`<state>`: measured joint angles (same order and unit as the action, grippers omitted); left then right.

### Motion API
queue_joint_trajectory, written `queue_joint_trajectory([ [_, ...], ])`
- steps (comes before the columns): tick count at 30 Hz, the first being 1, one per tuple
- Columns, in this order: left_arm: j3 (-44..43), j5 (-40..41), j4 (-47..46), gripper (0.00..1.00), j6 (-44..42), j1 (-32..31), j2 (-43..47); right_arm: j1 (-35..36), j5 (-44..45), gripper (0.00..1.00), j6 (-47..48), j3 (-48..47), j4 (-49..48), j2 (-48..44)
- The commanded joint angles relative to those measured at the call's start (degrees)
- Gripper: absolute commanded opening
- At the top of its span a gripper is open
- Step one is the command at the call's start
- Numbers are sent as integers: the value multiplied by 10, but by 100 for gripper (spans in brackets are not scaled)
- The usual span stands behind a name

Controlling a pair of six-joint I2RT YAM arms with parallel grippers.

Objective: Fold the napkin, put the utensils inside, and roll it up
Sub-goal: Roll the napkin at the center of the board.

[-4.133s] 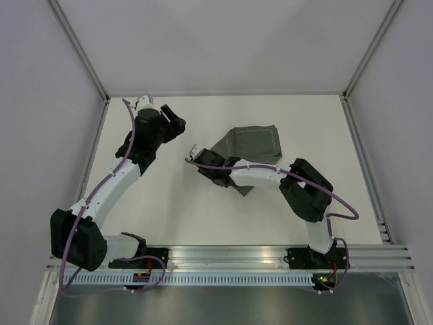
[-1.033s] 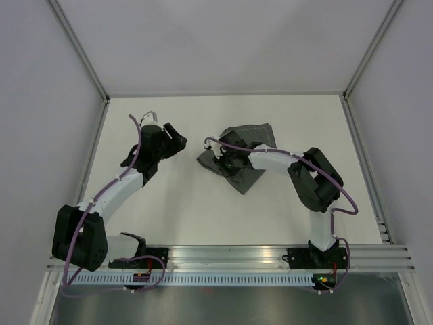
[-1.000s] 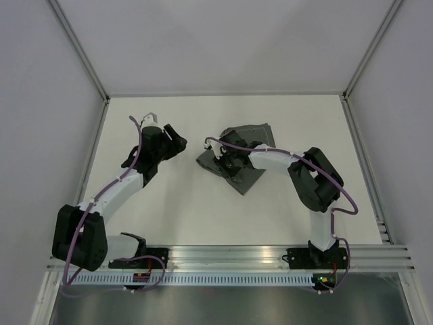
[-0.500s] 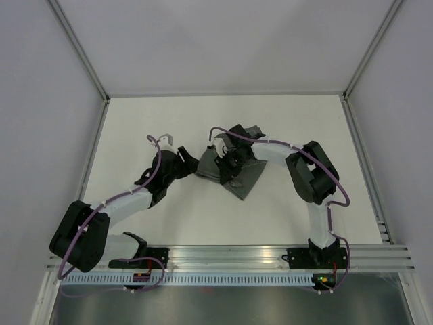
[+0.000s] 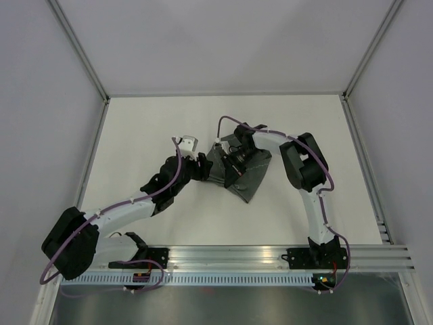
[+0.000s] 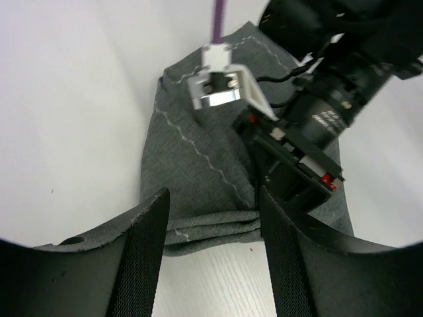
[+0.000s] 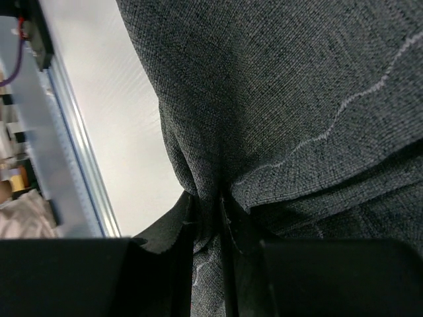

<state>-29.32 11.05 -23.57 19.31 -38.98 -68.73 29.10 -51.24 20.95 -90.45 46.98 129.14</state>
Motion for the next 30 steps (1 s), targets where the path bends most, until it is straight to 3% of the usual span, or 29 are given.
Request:
queue_joint_trajectory([
  [1,-65,25,65,62,-134,-34,-6,-11,52,1,75,-9,101,68],
  [7,-93,8,82,67,-237,-51,-8,-18,60,0,83,-17,110,82],
  [14,-17,-90,-73,66,-475,-67,-1,-20,68,0,79,-19,104,88],
  [16,-14,-122,-82,67,-524,-66,-6,-21,68,1,79,-22,105,91],
  [24,-75,-243,32,66,-561,-67,-57,-24,70,0,76,-29,104,101],
  [30,-86,-234,98,67,-582,-90,-86,-26,69,1,77,-32,105,109],
])
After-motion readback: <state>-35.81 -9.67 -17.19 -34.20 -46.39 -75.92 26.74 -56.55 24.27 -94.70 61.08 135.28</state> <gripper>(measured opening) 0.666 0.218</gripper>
